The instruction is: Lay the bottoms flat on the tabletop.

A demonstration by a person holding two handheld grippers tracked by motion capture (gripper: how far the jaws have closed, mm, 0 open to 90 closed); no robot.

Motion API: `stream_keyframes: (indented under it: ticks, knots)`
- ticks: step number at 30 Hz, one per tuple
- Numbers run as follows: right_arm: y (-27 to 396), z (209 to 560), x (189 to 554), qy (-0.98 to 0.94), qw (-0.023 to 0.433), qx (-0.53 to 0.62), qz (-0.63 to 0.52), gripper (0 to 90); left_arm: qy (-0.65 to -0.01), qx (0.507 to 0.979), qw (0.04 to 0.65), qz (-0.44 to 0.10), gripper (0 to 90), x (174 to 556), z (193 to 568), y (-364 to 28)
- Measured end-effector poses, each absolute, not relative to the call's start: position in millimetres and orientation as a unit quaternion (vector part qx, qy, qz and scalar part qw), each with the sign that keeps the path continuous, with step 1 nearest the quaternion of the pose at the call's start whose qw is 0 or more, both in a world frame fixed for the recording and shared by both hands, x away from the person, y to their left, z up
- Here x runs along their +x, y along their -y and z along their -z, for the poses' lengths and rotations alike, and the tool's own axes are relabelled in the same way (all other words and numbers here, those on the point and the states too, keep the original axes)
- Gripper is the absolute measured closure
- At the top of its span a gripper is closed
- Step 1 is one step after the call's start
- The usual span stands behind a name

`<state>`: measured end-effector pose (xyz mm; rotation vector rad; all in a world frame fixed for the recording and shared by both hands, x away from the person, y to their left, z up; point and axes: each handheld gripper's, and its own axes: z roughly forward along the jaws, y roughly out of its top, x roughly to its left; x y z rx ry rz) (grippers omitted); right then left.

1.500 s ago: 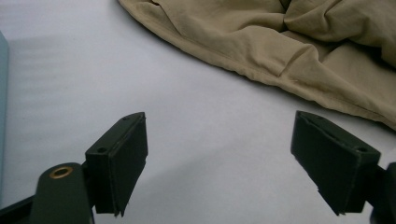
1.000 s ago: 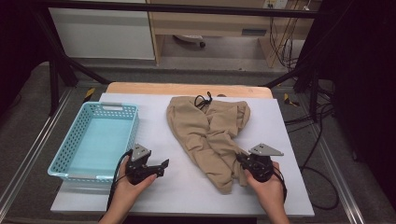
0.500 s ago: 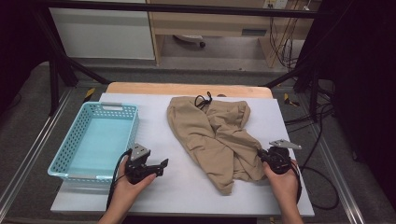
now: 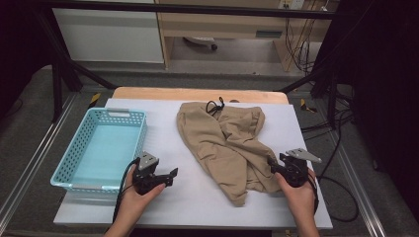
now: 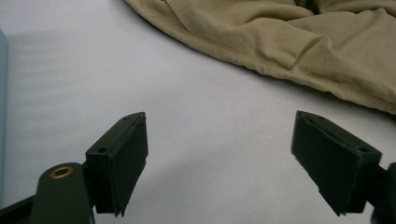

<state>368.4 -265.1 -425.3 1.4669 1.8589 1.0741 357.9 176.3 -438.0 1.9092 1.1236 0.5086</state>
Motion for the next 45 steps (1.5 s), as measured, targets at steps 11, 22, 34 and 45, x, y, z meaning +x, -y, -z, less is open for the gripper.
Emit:
stream_keyframes:
  ticks: [11, 22, 34, 45]
  knots:
    - [227.3, 405.9, 346.8, -0.706, 0.276, 0.488, -0.432, 42.6, -0.427, 0.772, 0.418, -0.216, 18.2, 353.1, 436.8, -167.5]
    - [160.3, 418.4, 336.4, -0.788, 0.235, 0.405, -0.400, 55.0, -0.429, 0.773, 0.415, -0.215, 18.2, 354.0, 436.9, -169.4]
    - [127.1, 434.6, 326.3, -0.838, 0.207, 0.349, -0.365, 54.3, -0.431, 0.773, 0.415, -0.211, 18.0, 353.7, 438.0, -168.8]
    - [121.0, 449.8, 331.0, -0.855, 0.194, 0.354, -0.327, 56.6, -0.429, 0.776, 0.412, -0.208, 17.9, 353.6, 439.8, -166.5]
